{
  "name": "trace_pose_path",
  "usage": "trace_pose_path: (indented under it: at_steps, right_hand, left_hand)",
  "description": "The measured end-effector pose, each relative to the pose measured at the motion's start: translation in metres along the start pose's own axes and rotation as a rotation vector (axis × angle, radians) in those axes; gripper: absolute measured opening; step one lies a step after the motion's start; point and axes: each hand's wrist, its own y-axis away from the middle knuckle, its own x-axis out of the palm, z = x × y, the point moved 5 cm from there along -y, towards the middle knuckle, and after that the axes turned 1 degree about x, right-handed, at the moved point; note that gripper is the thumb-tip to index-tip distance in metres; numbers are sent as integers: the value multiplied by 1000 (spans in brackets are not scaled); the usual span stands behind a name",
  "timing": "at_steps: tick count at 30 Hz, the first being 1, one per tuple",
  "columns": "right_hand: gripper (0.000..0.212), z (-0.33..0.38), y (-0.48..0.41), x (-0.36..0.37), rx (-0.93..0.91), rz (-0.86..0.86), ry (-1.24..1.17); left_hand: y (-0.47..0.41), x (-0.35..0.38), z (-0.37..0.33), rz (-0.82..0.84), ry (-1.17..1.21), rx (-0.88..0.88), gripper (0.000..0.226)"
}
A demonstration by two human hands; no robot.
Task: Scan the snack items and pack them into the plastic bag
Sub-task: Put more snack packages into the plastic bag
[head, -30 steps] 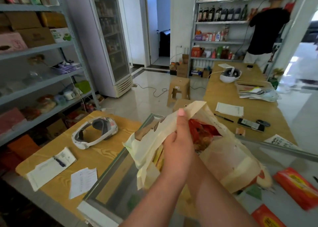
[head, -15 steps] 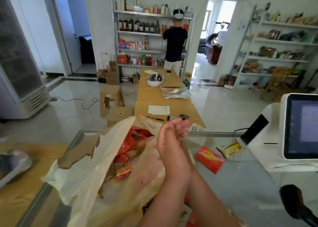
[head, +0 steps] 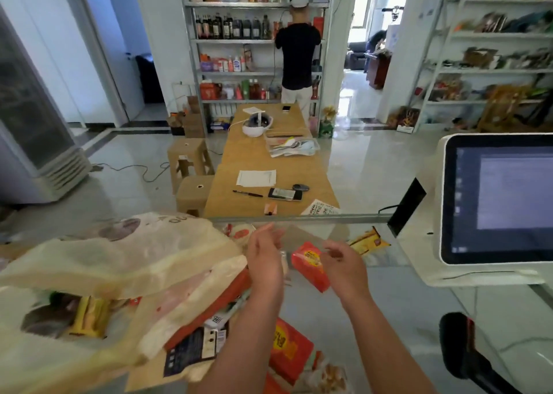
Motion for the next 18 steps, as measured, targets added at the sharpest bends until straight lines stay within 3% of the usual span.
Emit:
trace_pose_path:
  at_steps: [5,7,11,13,18]
  right_hand:
    - [31,-29,-32,-12,-92,16,236]
    - [32,-32,-37,5,-168,75,320]
    - [26,-31,-31,53,-267,304,260]
    - [36,-33,-21,79,-331,447,311]
    - [72,-62,-17,114,-390,549,645]
  left_hand:
    - [-12,3,37,-65,-240,-49,31]
    - [-12,-1,45,-70,-347,-33,33]
    - [-12,-14,64,-38,-471,-66,37]
    - [-11,-17,62,-19,-503,-53,34]
    - [-6,-20,49,-3,-516,-38,28]
